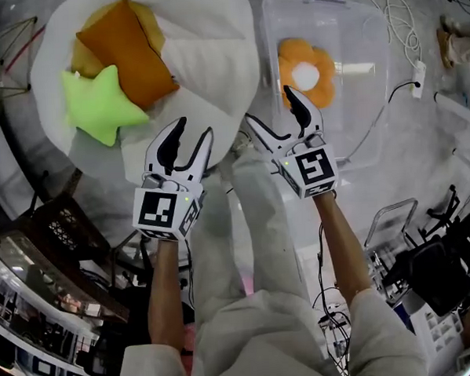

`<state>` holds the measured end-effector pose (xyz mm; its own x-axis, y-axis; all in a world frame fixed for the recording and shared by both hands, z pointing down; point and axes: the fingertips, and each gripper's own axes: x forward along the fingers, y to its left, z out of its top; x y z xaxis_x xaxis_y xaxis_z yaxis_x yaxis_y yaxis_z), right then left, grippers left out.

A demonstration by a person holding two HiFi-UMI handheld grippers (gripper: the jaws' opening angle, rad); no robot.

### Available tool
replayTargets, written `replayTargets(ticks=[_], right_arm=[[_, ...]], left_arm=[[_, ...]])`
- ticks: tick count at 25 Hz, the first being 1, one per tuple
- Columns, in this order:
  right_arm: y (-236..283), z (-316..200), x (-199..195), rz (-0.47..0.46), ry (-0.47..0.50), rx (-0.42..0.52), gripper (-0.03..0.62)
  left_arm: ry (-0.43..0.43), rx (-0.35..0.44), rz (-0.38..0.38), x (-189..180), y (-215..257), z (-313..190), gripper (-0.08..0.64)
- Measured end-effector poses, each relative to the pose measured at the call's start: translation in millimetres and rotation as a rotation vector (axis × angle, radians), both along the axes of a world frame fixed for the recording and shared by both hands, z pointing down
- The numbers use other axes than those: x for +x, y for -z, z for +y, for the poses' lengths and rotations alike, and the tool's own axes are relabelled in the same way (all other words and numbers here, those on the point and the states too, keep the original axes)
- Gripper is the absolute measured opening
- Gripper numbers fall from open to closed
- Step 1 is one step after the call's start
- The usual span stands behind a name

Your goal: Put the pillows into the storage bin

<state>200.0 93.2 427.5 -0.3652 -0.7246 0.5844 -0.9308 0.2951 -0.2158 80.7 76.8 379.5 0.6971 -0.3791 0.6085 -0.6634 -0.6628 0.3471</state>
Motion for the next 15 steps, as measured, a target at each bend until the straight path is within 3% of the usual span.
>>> replayTargets(ticks=[8, 15], right_arm=[[23.1, -43.9, -134.6, -0.061, 0.230, 0.062, 0.383], [23.7, -66.1, -239.6, -0.100, 0.371, 0.047, 0.383]], left_arm=[[0.187, 0.002, -0.005, -97.6, -6.0, -21.2, 0.193], [0.358, -0.003, -0.014, -196.1, -10.6, -26.4, 0.193]])
